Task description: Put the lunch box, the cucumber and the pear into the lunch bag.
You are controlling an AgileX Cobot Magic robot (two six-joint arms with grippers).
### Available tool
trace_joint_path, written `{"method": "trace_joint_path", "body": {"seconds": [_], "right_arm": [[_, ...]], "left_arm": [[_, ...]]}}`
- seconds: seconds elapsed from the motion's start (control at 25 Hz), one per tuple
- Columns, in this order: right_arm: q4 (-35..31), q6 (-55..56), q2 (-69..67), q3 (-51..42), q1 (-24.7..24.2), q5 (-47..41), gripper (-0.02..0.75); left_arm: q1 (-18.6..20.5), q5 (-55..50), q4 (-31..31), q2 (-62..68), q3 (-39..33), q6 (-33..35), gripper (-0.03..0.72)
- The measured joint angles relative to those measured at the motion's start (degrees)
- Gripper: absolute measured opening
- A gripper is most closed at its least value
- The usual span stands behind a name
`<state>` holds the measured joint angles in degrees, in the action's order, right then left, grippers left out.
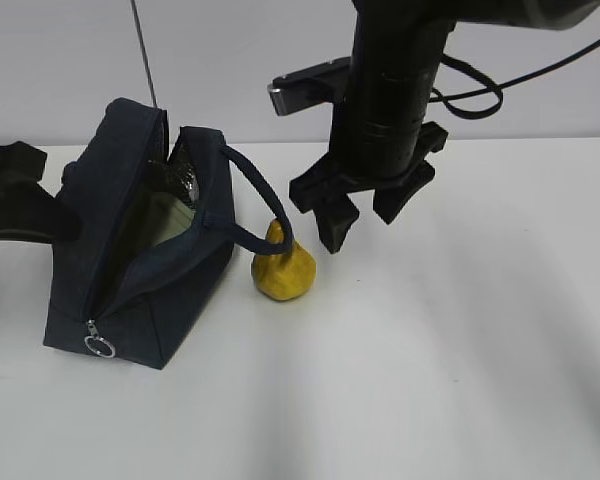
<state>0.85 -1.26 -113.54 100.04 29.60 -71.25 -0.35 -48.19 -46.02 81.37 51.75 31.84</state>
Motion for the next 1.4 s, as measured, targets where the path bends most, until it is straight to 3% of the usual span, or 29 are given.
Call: {"method": "trace_joint_path", "body": {"seconds": [0.16,0.6,1.4], "right_arm": [[-1.3,-3.0,0.2,-3.5,0.4,2.3,0.553],[-9.0,-13.5,0.2,-13.8,0.5,20.7,0.552],[-16.8,-15.9,-4.0,-14.4,0.5,39.9,0.551]], "left_arm": [[0.0,0.1,0.0,0.0,0.0,0.0,0.003],[0.0,0.1,0.0,0.0,0.0,0.0,0.003],[0.0,0.1,0.0,0.0,0.0,0.0,0.003]]}}
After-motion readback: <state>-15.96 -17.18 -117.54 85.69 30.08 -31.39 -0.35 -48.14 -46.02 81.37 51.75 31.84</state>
